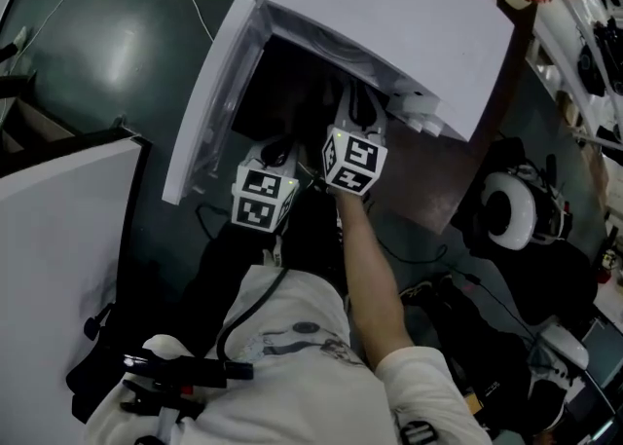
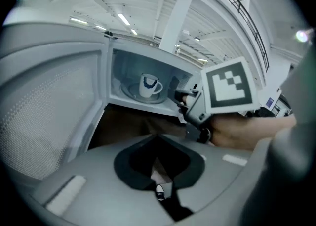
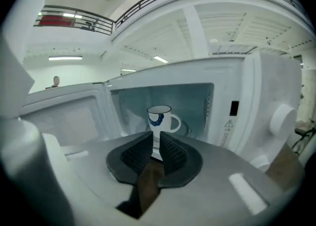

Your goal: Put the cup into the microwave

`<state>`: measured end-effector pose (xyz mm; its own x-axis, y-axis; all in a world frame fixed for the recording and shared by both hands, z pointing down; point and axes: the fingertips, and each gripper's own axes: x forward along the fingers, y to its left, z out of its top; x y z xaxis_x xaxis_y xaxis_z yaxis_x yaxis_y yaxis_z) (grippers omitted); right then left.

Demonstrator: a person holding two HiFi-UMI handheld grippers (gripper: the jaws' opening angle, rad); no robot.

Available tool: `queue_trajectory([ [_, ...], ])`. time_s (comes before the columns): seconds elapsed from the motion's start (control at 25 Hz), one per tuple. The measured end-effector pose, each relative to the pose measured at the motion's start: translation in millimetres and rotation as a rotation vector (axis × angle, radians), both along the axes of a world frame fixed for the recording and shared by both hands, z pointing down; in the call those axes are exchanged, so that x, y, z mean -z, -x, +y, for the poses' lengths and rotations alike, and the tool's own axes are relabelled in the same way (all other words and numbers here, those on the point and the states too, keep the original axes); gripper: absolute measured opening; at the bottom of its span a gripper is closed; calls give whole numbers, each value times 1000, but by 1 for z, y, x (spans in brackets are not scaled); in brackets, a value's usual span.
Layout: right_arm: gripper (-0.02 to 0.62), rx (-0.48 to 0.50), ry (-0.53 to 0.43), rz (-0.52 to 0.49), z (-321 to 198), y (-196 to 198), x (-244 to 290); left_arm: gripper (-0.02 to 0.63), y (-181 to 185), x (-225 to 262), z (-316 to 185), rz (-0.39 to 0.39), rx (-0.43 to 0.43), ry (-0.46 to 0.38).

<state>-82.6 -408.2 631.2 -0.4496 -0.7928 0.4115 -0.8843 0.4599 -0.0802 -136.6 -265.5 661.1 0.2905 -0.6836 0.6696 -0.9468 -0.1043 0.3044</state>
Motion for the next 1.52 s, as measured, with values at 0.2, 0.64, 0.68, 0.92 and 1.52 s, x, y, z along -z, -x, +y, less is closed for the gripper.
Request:
queue_trajectory([
  [0.2, 0, 32, -47, 33, 38, -19, 36, 0, -9, 35, -9, -27, -27, -107],
  [0.64, 2, -41, -120, 34, 109, -68, 102, -2, -44, 126, 0, 23, -157, -384],
  [0.68, 2, -47, -126, 30, 113, -71, 105, -2, -45, 132, 1, 22, -164, -403],
  [0.92, 2, -35, -162, 20, 142, -84, 120, -2, -51, 152, 15, 40, -165, -462],
  [1.52, 2, -19, -193, -23, 271, -158, 143, -2, -108, 164, 131, 10, -118, -481],
])
